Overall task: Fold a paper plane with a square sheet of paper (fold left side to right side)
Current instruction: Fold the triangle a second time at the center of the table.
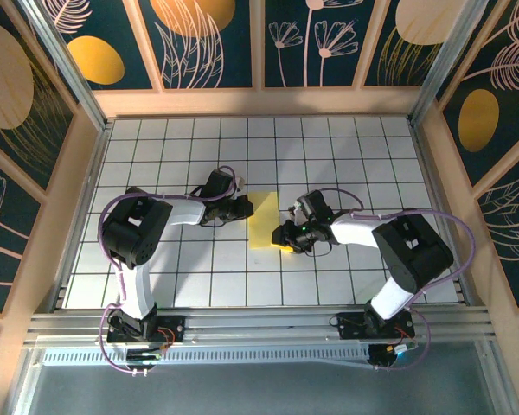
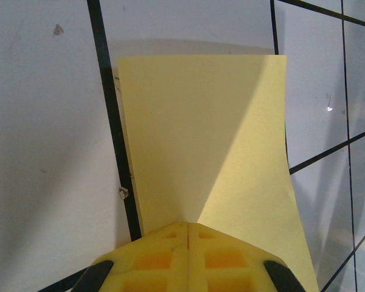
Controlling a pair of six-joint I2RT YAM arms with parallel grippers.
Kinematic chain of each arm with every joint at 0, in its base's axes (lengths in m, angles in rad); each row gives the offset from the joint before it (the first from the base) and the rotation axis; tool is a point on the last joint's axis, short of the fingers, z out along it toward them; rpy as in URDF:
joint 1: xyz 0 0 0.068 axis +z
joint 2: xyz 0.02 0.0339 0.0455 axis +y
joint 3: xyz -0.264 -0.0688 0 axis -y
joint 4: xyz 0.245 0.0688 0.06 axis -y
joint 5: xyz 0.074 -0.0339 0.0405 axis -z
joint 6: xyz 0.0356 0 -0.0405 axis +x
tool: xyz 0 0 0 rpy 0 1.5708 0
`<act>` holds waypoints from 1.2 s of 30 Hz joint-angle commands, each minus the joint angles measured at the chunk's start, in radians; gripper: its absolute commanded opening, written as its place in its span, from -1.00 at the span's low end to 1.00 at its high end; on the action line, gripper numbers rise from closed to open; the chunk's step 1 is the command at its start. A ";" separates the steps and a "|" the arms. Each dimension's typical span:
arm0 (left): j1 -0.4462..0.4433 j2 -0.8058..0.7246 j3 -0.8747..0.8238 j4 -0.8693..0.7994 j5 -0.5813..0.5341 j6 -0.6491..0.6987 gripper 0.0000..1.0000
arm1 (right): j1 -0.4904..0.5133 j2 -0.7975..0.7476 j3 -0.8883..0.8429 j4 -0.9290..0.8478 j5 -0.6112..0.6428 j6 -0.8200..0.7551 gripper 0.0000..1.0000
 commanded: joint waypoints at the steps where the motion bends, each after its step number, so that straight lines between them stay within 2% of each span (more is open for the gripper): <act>1: 0.004 0.026 0.006 -0.051 0.001 0.024 -0.97 | -0.005 -0.007 0.004 0.003 0.010 0.006 -0.22; 14: 0.003 0.028 0.006 -0.049 0.001 0.026 -0.97 | -0.025 -0.031 0.062 -0.093 0.005 -0.047 -0.22; 22: 0.004 0.023 0.007 -0.048 0.004 0.028 -0.97 | -0.040 0.003 0.020 0.053 -0.030 0.008 -0.23; 28: 0.002 0.023 0.006 -0.044 0.012 0.027 -0.97 | -0.040 0.069 0.064 0.099 -0.065 -0.004 -0.23; 36: 0.002 0.018 0.006 -0.040 0.016 0.028 -0.97 | -0.122 0.164 0.159 0.157 -0.109 -0.018 -0.27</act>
